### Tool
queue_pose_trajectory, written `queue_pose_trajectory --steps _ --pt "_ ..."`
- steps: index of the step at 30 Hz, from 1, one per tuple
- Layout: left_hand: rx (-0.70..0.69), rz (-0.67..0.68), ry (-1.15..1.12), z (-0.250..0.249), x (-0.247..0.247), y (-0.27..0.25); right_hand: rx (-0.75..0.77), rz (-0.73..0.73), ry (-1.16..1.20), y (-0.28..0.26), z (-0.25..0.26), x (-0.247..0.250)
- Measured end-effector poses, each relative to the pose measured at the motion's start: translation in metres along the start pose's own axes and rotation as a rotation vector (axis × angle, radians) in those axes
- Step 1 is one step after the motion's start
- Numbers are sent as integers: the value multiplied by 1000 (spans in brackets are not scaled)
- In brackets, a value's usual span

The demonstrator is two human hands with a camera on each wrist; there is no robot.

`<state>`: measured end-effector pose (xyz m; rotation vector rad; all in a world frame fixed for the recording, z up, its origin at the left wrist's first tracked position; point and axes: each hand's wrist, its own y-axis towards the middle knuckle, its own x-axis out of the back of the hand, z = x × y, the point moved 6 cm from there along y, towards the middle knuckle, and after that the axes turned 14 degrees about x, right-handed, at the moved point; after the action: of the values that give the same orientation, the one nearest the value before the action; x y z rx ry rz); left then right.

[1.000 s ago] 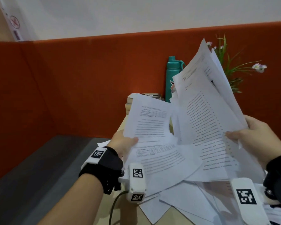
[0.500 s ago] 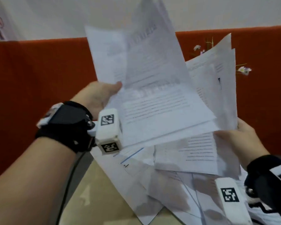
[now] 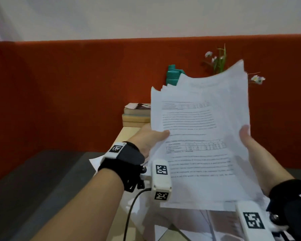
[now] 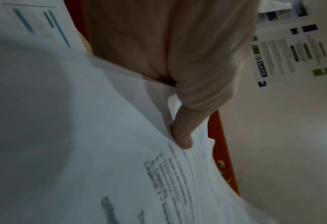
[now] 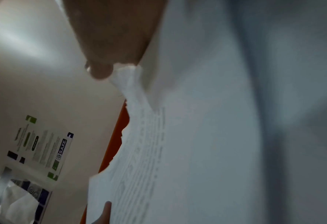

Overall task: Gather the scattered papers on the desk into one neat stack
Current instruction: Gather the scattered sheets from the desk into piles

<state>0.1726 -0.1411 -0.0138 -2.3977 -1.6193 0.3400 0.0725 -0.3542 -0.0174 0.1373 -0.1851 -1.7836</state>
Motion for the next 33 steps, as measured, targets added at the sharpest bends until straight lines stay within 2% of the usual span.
queue_pose_trajectory --steps 2,3,4,6,7,9,12,14,16,18,20,21,23,25,27,31,33 --pt "-34 -70 165 -10 -5 -6 11 -3 -58 3 -1 0" --pt "-19 -157 329 -11 4 -7 3 -29 -72 6 -5 4" --pt "54 -277 509 -10 16 -8 -4 -64 -97 7 -6 9" --pt "318 -541 899 4 65 -9 3 -102 -128 6 -7 17" --pt "453 -605 1104 16 91 -11 2 -124 -126 5 -7 20" --pt "607 -591 1392 42 127 -12 5 -155 -116 5 -11 26" --pt "700 -521 1447 76 145 -18 -10 -150 -117 7 -17 26" --pt "624 -543 1413 83 147 -14 -17 -159 -109 8 -19 23" --pt "541 -639 1295 77 140 -13 -18 -168 -103 9 -19 20" --pt "434 -689 937 76 132 -7 -17 -170 -88 10 -19 18" --pt "362 -584 603 83 120 0 -23 -165 -71 10 -20 17" --pt "332 -562 494 88 117 2 -28 -162 -66 10 -21 16" --pt "181 -654 360 86 115 0 -33 -158 -59 10 -24 18" --pt "13 -833 350 68 115 -13 -33 -165 -61 10 -24 20" --pt "-147 -955 432 36 109 -31 -26 -168 -83 11 -23 23" --pt "-513 -1017 447 -46 99 -73 -5 -177 -96 11 -21 24" --pt "-613 -994 365 -82 103 -91 4 -183 -98 12 -22 23"
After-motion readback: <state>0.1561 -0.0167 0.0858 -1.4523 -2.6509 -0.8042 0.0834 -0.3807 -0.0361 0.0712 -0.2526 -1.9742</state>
